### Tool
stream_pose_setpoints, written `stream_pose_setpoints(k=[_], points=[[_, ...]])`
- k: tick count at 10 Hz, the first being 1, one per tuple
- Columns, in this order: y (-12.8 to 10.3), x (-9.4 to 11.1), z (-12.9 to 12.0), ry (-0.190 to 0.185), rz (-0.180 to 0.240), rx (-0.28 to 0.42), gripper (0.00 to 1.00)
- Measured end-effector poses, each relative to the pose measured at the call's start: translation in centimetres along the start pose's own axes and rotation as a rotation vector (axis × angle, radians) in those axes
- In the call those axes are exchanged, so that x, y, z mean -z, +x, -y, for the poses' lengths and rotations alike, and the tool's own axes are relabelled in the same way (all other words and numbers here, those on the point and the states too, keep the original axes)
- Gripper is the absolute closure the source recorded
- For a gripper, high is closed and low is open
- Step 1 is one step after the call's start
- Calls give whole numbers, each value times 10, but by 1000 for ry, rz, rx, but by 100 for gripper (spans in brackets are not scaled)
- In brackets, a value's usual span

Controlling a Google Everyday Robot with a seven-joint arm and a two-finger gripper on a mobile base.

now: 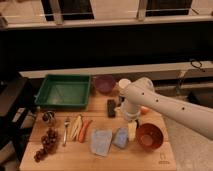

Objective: Wipe table surface with sponge

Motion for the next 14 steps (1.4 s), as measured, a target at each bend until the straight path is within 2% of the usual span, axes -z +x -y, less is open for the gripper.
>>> stream_pose_setpoints(k=[2, 8, 9, 11, 12, 14], points=[[0, -10, -4, -6, 17, -8, 0], [9, -25, -10, -16, 27, -35, 0], [9, -28, -10, -18, 37, -28, 0], [12, -44, -11, -25, 103, 32, 0], [14, -48, -12, -28, 121, 48, 0], [13, -49, -12, -39, 129, 51, 0]])
